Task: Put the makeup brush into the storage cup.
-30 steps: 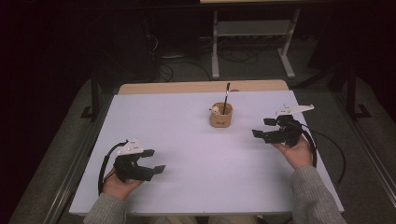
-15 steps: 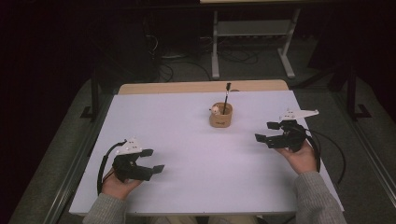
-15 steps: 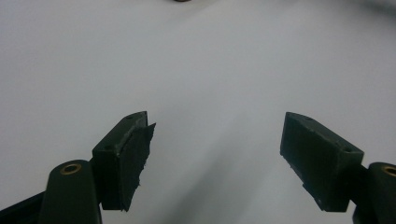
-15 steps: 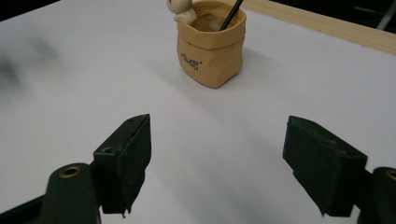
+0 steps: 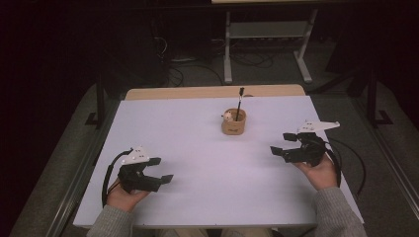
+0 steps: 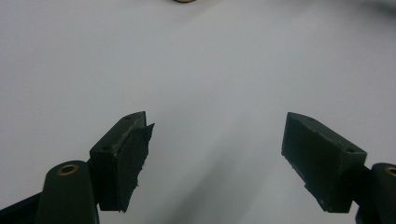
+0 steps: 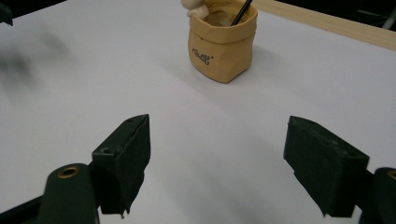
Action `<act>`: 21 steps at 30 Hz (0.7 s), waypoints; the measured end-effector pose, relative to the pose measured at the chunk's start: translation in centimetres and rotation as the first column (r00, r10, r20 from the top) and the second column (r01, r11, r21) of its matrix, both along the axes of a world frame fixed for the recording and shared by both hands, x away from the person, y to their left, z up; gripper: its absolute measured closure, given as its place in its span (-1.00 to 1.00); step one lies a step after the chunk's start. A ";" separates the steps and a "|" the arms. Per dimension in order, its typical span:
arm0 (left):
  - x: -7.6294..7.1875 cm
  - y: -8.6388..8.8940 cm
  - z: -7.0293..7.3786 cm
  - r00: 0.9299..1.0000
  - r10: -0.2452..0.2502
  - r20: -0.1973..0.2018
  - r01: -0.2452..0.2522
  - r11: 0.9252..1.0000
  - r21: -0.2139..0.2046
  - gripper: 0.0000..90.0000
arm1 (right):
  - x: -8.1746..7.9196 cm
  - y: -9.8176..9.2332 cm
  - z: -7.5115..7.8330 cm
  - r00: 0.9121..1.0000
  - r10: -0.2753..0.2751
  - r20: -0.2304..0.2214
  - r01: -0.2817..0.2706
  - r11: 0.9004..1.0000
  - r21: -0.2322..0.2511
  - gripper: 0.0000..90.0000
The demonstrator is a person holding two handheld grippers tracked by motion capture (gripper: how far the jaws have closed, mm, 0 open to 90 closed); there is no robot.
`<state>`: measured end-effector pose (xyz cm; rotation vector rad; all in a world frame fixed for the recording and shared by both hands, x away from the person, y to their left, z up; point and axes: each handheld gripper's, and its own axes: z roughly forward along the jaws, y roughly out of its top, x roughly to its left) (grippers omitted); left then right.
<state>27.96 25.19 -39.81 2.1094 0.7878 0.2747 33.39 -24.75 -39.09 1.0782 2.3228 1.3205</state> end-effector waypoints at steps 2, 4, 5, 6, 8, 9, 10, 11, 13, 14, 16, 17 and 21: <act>0.0 0.0 0.0 1.000 -0.001 0.004 0.001 1.000 0.004 -0.51 | -0.2 -0.1 -0.2 1.000 0.000 -0.001 0.000 1.000 -0.003 -0.52; 0.0 0.0 0.1 1.000 0.001 0.004 -0.001 1.000 0.003 -0.51 | -0.3 -0.1 -0.3 1.000 -0.001 -0.007 0.001 1.000 -0.010 -0.52; 0.0 0.1 0.1 1.000 0.001 0.003 -0.001 1.000 0.004 -0.51 | -0.4 -0.2 -0.4 1.000 -0.004 0.000 0.004 1.000 -0.009 -0.52; 0.0 0.1 0.1 1.000 0.001 0.003 -0.001 1.000 0.002 -0.51 | -0.5 -0.3 -0.5 1.000 -0.004 -0.002 0.004 1.000 -0.008 -0.52; -0.1 0.1 0.1 1.000 0.007 -0.001 -0.007 1.000 0.001 -0.51 | -0.8 -0.4 -0.7 1.000 -0.006 -0.004 0.006 1.000 -0.003 -0.52; 0.0 0.2 0.1 1.000 0.006 -0.002 -0.006 1.000 0.002 -0.51 | -0.8 -0.5 -0.7 1.000 -0.008 -0.005 0.008 1.000 -0.003 -0.52; 0.0 0.2 0.1 1.000 0.006 0.000 -0.006 1.000 0.002 -0.51 | -0.9 -0.6 -0.8 1.000 -0.006 0.003 0.006 1.000 -0.003 -0.52; 0.0 0.2 0.1 1.000 0.006 0.000 -0.006 1.000 0.002 -0.51 | -1.0 -0.6 -0.8 1.000 -0.010 -0.005 0.010 1.000 0.004 -0.52; 0.0 0.2 0.1 1.000 0.006 0.000 -0.006 1.000 0.002 -0.52 | -1.2 -0.7 -1.0 1.000 -0.010 -0.004 0.010 1.000 0.002 -0.53; 0.0 0.2 0.1 1.000 0.007 0.001 -0.007 1.000 0.003 -0.52 | -1.3 -0.8 -1.1 1.000 -0.013 -0.007 0.013 1.000 0.001 -0.53; 0.0 0.2 0.1 1.000 0.010 0.000 -0.010 1.000 0.002 -0.53 | -1.5 -0.9 -1.3 1.000 -0.012 -0.003 0.012 1.000 0.003 -0.53; 0.0 0.2 0.0 1.000 0.009 0.001 -0.009 1.000 0.002 -0.54 | -1.6 -1.0 -1.3 1.000 -0.015 -0.010 0.015 1.000 0.007 -0.53; 0.0 0.1 0.0 1.000 0.018 -0.004 -0.018 1.000 -0.006 -0.56 | -2.0 -1.2 -1.8 1.000 -0.017 -0.014 0.017 1.000 0.014 -0.54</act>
